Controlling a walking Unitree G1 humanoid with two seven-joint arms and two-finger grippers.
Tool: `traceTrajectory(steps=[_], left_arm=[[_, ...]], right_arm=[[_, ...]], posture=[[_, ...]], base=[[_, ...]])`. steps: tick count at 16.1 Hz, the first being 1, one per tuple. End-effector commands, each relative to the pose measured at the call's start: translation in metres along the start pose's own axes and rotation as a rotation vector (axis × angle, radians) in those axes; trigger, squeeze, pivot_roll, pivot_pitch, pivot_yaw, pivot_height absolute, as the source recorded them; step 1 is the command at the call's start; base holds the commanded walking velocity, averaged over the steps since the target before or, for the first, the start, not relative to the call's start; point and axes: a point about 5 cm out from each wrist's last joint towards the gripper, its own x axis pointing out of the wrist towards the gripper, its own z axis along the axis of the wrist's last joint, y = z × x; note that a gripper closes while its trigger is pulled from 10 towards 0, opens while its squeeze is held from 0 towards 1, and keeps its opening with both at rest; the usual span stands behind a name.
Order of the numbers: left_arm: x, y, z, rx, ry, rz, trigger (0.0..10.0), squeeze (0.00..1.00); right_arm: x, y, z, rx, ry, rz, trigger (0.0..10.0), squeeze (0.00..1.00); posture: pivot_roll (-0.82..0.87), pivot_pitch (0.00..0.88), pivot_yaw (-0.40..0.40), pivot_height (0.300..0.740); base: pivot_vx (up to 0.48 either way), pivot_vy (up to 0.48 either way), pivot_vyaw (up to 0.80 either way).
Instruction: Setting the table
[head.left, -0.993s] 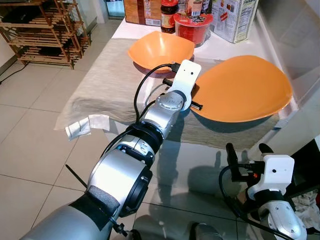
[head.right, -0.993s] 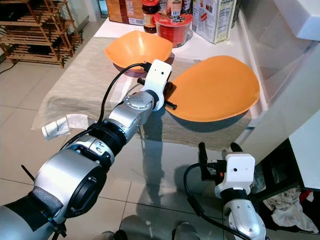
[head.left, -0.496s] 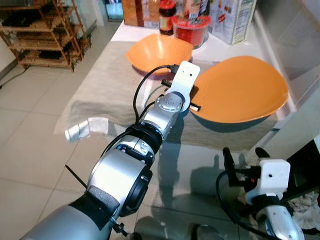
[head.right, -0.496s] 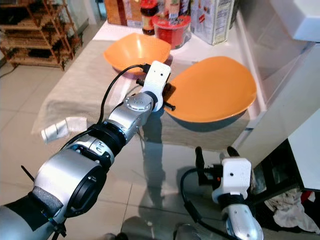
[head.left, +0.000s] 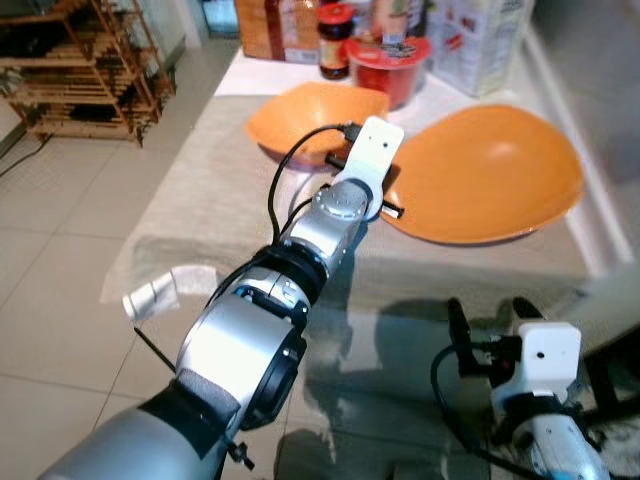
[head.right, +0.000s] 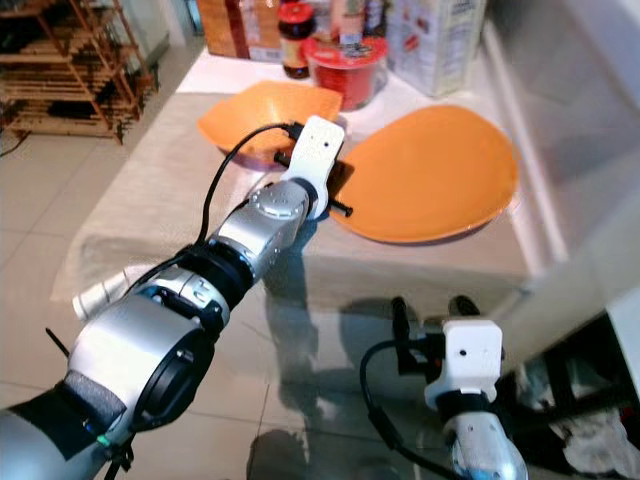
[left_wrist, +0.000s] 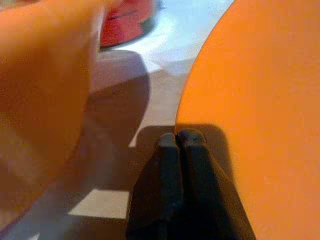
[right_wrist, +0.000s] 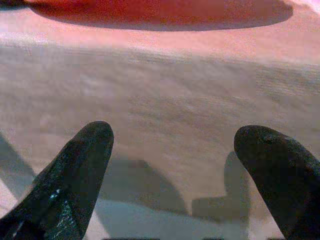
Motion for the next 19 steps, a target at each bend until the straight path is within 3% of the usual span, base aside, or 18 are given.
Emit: traceTrajectory(steps=[1,2,3,4,5,12,15,19], left_arm=[[0.0,-0.033,-0.009,0.032,0.064,-0.071,0.8,0.0],[0.0,-0.036,-0.007,0.03,0.061,-0.081,1.9,0.0],[0.0,-0.038,-0.006,0.027,0.053,-0.09,7.8,0.0],[0.0,-0.04,-0.003,0.026,0.035,-0.102,7.8,0.0],[0.0,-0.045,0.001,0.035,0.016,-0.122,10.0,0.0],[0.0,-0.054,0.009,0.046,0.015,-0.161,10.0,0.0],[-0.001,-0.061,0.026,0.059,-0.04,-0.201,10.0,0.0],[-0.004,-0.057,0.048,0.107,-0.124,-0.201,10.0,0.0]], right_arm=[[-0.003,-0.002,0.002,-0.006,-0.007,-0.009,10.0,0.0],[-0.004,-0.002,0.002,-0.005,-0.006,-0.007,10.0,0.0],[-0.004,-0.002,0.001,-0.007,-0.005,-0.006,10.0,0.0],[-0.003,-0.002,0.001,-0.007,-0.004,-0.004,10.0,0.0],[-0.003,-0.002,0.001,-0.008,-0.004,-0.004,10.0,0.0],[0.002,-0.003,0.003,-0.011,-0.012,0.004,10.0,0.0],[0.004,-0.003,0.002,-0.014,-0.011,0.009,10.0,0.0],[0.007,-0.003,0.002,-0.012,-0.013,0.009,10.0,0.0]], posture=[[-0.29,0.124,0.087,0.727],[-0.29,0.123,0.084,0.727],[-0.29,0.12,0.083,0.727],[-0.29,0.119,0.083,0.727],[-0.28,0.114,0.081,0.727],[-0.28,0.087,0.074,0.727],[-0.27,0.079,0.07,0.727],[-0.27,0.074,0.07,0.727]], base=[[0.0,0.0,0.0],[0.0,0.0,0.0],[0.0,0.0,0.0],[0.0,0.0,0.0],[0.0,0.0,0.0],[0.0,0.0,0.0],[0.0,0.0,0.0],[0.0,0.0,0.0]])
